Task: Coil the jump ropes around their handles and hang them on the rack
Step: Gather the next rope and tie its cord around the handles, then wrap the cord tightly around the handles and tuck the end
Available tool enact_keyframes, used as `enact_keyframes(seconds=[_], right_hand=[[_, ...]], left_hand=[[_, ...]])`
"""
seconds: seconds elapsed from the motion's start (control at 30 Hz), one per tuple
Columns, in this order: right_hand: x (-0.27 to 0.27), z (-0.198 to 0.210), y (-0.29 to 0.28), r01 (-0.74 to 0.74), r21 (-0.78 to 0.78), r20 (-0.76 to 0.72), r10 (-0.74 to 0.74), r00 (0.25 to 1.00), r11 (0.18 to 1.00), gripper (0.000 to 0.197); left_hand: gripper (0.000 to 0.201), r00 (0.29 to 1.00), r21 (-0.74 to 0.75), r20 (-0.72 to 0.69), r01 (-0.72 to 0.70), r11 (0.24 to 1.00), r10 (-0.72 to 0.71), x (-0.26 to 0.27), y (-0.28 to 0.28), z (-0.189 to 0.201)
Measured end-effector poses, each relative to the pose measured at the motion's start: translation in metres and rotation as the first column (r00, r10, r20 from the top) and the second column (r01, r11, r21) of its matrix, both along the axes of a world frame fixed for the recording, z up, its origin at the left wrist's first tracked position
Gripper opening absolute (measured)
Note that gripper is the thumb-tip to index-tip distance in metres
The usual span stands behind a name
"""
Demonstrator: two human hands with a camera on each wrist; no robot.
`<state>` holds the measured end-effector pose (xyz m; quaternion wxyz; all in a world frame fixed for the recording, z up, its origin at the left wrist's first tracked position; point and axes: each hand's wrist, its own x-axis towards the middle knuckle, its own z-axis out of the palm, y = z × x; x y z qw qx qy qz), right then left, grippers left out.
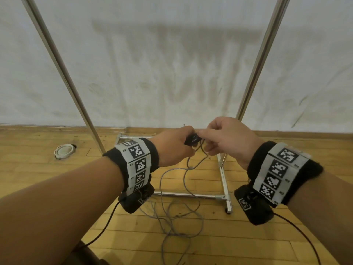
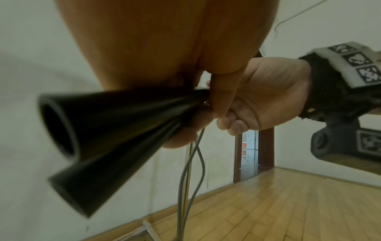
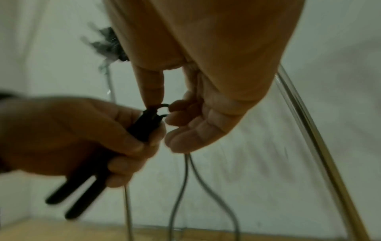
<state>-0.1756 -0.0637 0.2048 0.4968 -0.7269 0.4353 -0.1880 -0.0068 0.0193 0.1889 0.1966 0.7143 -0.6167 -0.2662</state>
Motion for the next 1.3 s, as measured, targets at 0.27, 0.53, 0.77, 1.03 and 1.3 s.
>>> enact_keyframes(seconds=[0.27,0.53,0.77,1.03,1.3], right_hand=[[-0.001,-0.002,0.000,-0.256,0.144,0.085,0.245,0.966,0.956,0.041],[-0.037,-0.001,-0.045,-0.337,-0.155,-0.374,0.261,0.890,0.929,0.027],[-0.077,-0.010,-0.091,-0.268,-0.297,-0.799,-0.085,0.595,0.917,0.033],[-0.011,0.014,-0.017,-0.417,-0.061,-0.054,0.414,0.909,0.907,0.081],[0.022,-0.003,0.021,-0.195,0.263,0.280,0.119,0.953,0.945,0.021]], left_hand=[[0.015,0.972,-0.121,-0.220,-0.105,0.987,0.076,0.002,-0.006,0.004],[0.014,0.657,-0.212,-0.674,-0.611,0.763,0.339,0.059,-0.008,0.026],[0.010,0.511,-0.222,-0.779,-0.767,0.602,0.363,0.086,0.002,0.027],[0.009,0.862,-0.290,-0.502,-0.098,0.952,-0.065,0.024,0.004,0.018],[0.009,0.831,-0.374,-0.554,-0.189,0.908,-0.055,0.010,0.001,0.031]])
